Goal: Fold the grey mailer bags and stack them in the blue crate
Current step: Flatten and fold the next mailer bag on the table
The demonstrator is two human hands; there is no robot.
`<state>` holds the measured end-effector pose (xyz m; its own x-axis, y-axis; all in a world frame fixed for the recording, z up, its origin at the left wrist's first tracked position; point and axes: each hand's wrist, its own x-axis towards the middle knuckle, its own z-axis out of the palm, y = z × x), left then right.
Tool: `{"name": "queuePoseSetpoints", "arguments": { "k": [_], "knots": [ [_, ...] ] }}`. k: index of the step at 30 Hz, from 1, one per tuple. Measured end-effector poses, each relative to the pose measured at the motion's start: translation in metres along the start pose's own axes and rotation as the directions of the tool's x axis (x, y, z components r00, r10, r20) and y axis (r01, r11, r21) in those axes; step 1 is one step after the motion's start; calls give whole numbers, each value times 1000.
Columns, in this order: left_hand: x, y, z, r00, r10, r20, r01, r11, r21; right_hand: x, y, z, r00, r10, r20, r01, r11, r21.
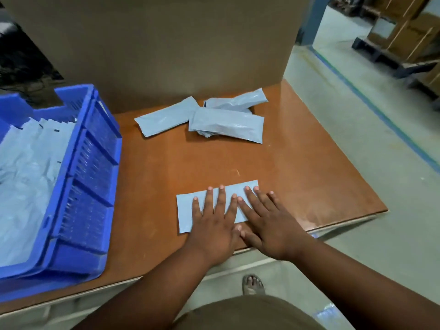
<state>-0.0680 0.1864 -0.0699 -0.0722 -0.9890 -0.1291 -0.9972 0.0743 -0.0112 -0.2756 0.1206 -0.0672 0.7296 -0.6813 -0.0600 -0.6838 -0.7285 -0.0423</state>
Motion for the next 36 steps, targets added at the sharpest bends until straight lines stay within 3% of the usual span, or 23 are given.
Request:
{"name": "queuePoseSetpoints", "arguments": {
  "k": [12,18,23,31,36],
  "knots": [
    [-11,-17,0,1000,22,-13,-23,998,-56,5,-3,-11,993,65,102,-71,996,50],
    [-47,-60,-8,992,2,-128,-12,997,-79,34,-37,-29,996,-82,-45,82,997,0],
    [-59,-75,9,996,-78,-43,73,991,-113,58,-67,-8,991,-129,31,129,991,-16],
    [-60,-78,17,997,-73,-8,72,994,-85,58,-66,4,990,-129,54,130,991,-17],
    [-57,-74,4,992,-89,91,96,992,-77,59,-64,-5,985,-137,101,134,990,33]
  ]
}}
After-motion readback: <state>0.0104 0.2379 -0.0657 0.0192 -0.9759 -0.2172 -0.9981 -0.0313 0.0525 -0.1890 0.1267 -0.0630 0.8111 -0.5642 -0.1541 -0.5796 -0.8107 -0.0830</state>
